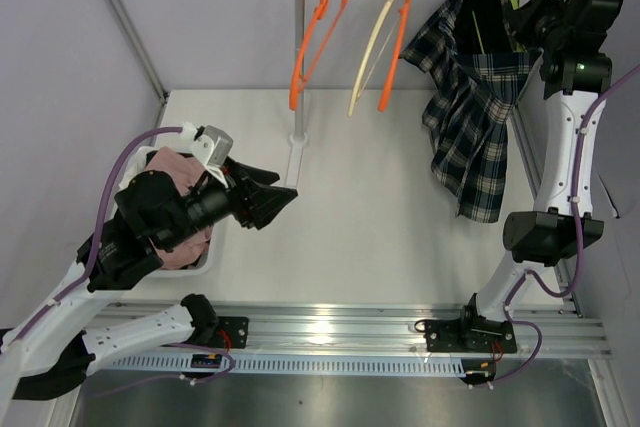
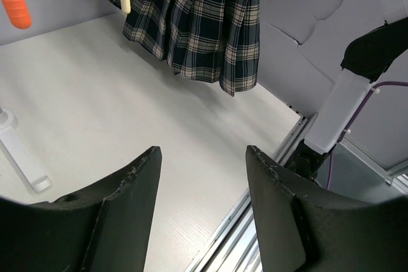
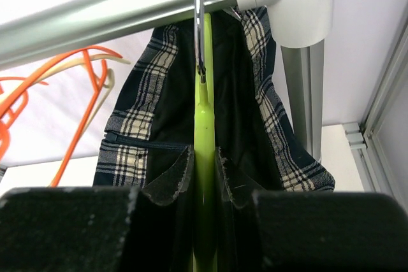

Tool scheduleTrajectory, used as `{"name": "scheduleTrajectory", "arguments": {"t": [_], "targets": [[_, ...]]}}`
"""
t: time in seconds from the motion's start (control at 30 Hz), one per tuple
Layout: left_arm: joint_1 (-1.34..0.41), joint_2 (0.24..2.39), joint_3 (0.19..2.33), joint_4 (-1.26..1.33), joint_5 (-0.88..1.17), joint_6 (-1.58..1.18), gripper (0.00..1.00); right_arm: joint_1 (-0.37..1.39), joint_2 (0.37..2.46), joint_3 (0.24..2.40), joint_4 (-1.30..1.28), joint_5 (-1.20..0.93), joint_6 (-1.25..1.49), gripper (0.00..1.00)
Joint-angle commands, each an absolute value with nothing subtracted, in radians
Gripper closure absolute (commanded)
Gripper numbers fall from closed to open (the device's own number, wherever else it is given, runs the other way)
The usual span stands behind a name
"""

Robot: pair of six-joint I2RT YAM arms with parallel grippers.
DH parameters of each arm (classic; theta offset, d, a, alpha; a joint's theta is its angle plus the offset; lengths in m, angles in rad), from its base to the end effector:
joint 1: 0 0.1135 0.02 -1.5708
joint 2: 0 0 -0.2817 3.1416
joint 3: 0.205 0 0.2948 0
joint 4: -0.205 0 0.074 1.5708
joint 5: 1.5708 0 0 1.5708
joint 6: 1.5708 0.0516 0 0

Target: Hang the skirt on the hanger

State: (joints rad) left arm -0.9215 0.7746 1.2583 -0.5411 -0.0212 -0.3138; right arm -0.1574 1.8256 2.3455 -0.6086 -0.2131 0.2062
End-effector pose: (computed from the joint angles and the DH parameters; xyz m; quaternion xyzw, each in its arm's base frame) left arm 0.1047 -0.1361 0.4907 0.2106 0.6959 -0.3913 0.5641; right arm 0.4320 -0.0575 0.5706 0.0620 0.7345 0.0948 0.6691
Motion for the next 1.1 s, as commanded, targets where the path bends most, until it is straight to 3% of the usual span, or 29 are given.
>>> {"name": "scheduleTrajectory", "arguments": {"t": [0.0,0.13,0.3,0.5,0.53,0.63,0.7,0.87,1.07], "targets": [[-0.916,0.781,1.249,-0.517,-0.008,-0.318,0.39,-0.161,1.778,2.338,-0.44,-0.202,0.21,1.0],[-0.916,0.784,1.247,-0.518,-0.008,-0.318,0.39,-0.161,1.769,2.301,-0.437,-0.202,0.204,0.99],[-0.916,0.784,1.243,-0.523,-0.014,-0.318,0.38,-0.161,1.747,2.267,-0.436,-0.173,0.21,0.9],[-0.916,0.776,1.238,-0.529,-0.037,-0.314,0.37,-0.161,1.698,2.209,-0.437,-0.138,0.225,0.63],[-0.916,0.775,1.238,-0.532,-0.041,-0.314,0.37,-0.161,1.689,2.188,-0.436,-0.135,0.23,0.52],[-0.916,0.772,1.241,-0.532,-0.058,-0.308,0.36,-0.161,1.652,2.157,-0.44,-0.12,0.256,0.32],[-0.916,0.769,1.241,-0.532,-0.077,-0.302,0.35,-0.161,1.626,2.132,-0.448,-0.111,0.278,0.24],[-0.916,0.772,1.259,-0.545,-0.104,-0.29,0.34,-0.161,1.583,2.102,-0.486,-0.12,0.301,0.15],[-0.916,0.778,1.285,-0.555,-0.135,-0.278,0.33,-0.161,1.522,2.059,-0.499,-0.144,0.334,0.12]]}}
